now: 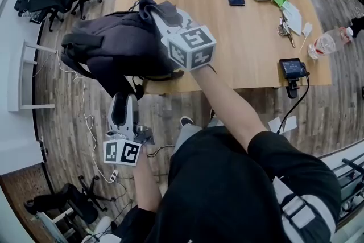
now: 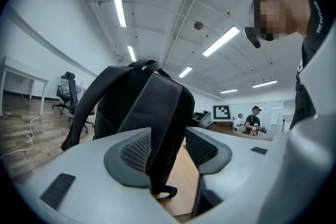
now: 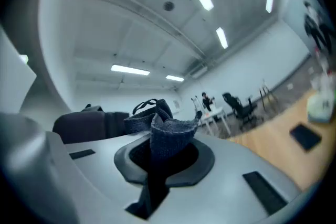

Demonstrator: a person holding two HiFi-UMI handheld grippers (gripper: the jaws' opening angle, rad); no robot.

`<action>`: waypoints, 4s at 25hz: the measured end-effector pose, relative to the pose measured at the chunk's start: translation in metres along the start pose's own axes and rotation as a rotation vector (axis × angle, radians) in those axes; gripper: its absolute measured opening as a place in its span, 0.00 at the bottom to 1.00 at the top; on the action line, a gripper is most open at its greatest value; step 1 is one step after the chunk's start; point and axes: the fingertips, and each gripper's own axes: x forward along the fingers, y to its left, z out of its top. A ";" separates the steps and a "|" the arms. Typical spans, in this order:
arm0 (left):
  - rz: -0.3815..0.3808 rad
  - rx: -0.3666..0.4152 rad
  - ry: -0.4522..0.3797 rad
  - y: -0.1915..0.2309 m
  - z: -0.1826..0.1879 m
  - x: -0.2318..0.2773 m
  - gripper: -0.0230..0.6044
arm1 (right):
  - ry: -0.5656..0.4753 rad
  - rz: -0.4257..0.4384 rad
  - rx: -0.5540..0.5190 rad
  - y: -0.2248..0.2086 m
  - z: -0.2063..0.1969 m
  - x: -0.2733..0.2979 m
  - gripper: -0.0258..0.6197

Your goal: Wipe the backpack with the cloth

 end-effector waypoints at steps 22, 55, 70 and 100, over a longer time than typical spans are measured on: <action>-0.019 -0.040 -0.005 -0.003 -0.006 0.018 0.38 | 0.184 0.019 0.499 0.031 -0.118 -0.080 0.09; -0.019 -0.042 0.018 -0.013 -0.010 0.021 0.38 | 0.604 -0.153 0.388 -0.036 -0.248 -0.096 0.09; -0.023 -0.055 0.031 -0.016 -0.023 0.021 0.38 | 0.052 0.225 0.266 0.098 0.000 -0.063 0.09; -0.309 -0.028 0.172 -0.086 -0.063 0.001 0.06 | 0.247 -0.092 -0.182 0.101 -0.061 -0.261 0.09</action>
